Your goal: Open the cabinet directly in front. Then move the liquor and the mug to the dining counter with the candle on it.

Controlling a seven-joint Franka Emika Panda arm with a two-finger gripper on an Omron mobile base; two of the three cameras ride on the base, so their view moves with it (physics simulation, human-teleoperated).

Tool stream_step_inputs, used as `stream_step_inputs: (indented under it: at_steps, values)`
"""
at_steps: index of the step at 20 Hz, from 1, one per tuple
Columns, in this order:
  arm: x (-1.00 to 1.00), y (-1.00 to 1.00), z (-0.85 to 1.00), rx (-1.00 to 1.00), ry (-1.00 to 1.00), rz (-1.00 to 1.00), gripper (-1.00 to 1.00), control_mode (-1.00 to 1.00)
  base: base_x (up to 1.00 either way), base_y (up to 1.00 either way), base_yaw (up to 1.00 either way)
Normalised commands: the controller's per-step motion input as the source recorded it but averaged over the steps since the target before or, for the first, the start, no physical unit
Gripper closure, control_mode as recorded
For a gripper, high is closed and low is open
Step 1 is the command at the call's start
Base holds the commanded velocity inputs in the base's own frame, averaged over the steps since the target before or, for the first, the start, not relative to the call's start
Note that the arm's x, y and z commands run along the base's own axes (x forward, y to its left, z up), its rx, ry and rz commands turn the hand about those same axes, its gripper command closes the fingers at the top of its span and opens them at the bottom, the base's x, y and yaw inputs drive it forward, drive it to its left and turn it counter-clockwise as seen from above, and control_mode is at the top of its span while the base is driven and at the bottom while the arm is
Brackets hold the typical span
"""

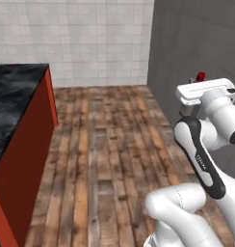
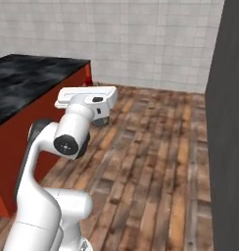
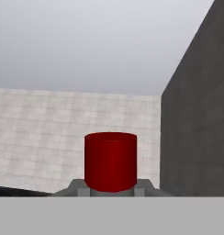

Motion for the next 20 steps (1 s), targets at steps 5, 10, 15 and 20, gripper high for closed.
stream_step_inputs:
  at_steps: [5,10,15,20]
  values:
    - [0.0,0.0,0.0,0.0,0.0,0.0,1.0,1.0,0.98,0.0,0.59]
    - [0.0,0.0,0.0,0.0,0.0,0.0,1.0,1.0,0.34,0.0,0.81]
    - [0.0,0.0,0.0,0.0,0.0,0.0,1.0,1.0,0.0,0.13,0.89]
    - [0.0,0.0,0.0,0.0,0.0,0.0,1.0,1.0,0.19,0.13,0.79]
